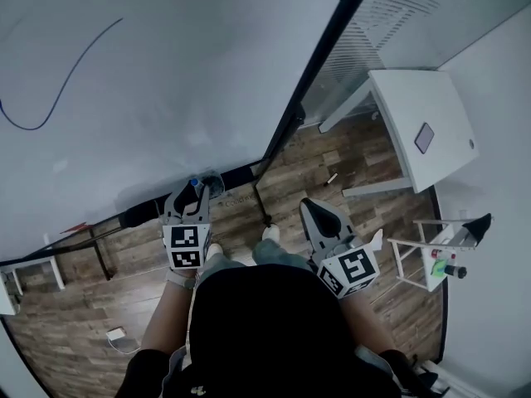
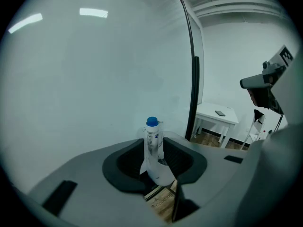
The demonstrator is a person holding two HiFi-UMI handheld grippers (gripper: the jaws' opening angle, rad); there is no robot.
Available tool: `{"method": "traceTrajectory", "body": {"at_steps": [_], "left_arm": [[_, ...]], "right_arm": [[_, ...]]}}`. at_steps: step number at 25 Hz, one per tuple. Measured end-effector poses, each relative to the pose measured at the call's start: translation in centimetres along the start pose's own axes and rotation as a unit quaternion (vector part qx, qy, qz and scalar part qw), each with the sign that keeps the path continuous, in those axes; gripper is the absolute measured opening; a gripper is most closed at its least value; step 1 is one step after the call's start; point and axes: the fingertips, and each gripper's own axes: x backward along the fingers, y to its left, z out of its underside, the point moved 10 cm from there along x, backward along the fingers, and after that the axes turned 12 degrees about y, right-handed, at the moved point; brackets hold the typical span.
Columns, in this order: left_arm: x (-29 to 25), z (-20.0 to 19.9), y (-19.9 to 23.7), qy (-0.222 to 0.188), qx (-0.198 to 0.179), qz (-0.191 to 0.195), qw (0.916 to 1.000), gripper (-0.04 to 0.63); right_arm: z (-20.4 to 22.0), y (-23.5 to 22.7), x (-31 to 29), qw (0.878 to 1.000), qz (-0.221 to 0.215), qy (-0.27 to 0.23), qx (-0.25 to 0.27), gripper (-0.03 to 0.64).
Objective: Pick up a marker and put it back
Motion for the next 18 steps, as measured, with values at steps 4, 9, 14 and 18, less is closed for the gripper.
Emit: {"method": "traceTrajectory", "body": {"at_steps": [4, 9, 14, 18], "left_arm": [[-0.5, -0.2, -0.3, -0.002, 0.012, -0.031, 0.9995, 0.13], [-0.1, -1.0, -0.7, 0.0, 0.016, -0.048, 0.9987, 0.092], [0.8, -1.5, -1.3, -0.01, 0.02, -0.054, 0.9983, 0.083], [2.0, -2.1, -1.2, -0.023, 0.024, -0.051, 0.9981, 0.081]], "right_arm": [[-0.2, -1.6, -0.3, 1.0, -0.018, 0.005, 0.005, 0.029], [-0.3, -2.7, -0.7, 0.999, -0.042, 0.008, 0.013, 0.029], [-0.8, -3.1, -1.4, 0.997, -0.067, 0.01, 0.024, 0.029], [-1.5, -2.9, -2.1, 0.996, -0.088, 0.007, 0.034, 0.029]]}}
